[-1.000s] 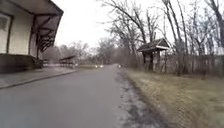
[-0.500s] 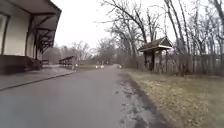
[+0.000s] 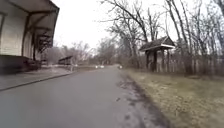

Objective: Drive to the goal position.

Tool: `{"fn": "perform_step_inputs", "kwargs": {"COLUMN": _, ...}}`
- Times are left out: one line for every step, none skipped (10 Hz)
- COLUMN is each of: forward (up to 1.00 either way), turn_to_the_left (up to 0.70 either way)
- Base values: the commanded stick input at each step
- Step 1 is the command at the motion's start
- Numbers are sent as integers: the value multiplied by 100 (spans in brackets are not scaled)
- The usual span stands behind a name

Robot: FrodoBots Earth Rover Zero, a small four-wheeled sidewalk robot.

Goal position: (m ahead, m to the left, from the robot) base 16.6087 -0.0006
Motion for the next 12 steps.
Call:
{"fn": "perform_step_inputs", "kwargs": {"forward": 70, "turn_to_the_left": 29}}
{"fn": "perform_step_inputs", "kwargs": {"forward": 70, "turn_to_the_left": 0}}
{"fn": "perform_step_inputs", "kwargs": {"forward": 70, "turn_to_the_left": 0}}
{"fn": "perform_step_inputs", "kwargs": {"forward": 70, "turn_to_the_left": 0}}
{"fn": "perform_step_inputs", "kwargs": {"forward": 70, "turn_to_the_left": 0}}
{"fn": "perform_step_inputs", "kwargs": {"forward": 70, "turn_to_the_left": 0}}
{"fn": "perform_step_inputs", "kwargs": {"forward": 70, "turn_to_the_left": 0}}
{"fn": "perform_step_inputs", "kwargs": {"forward": 70, "turn_to_the_left": 0}}
{"fn": "perform_step_inputs", "kwargs": {"forward": 70, "turn_to_the_left": 0}}
{"fn": "perform_step_inputs", "kwargs": {"forward": 70, "turn_to_the_left": 0}}
{"fn": "perform_step_inputs", "kwargs": {"forward": 70, "turn_to_the_left": 0}}
{"fn": "perform_step_inputs", "kwargs": {"forward": 70, "turn_to_the_left": 0}}
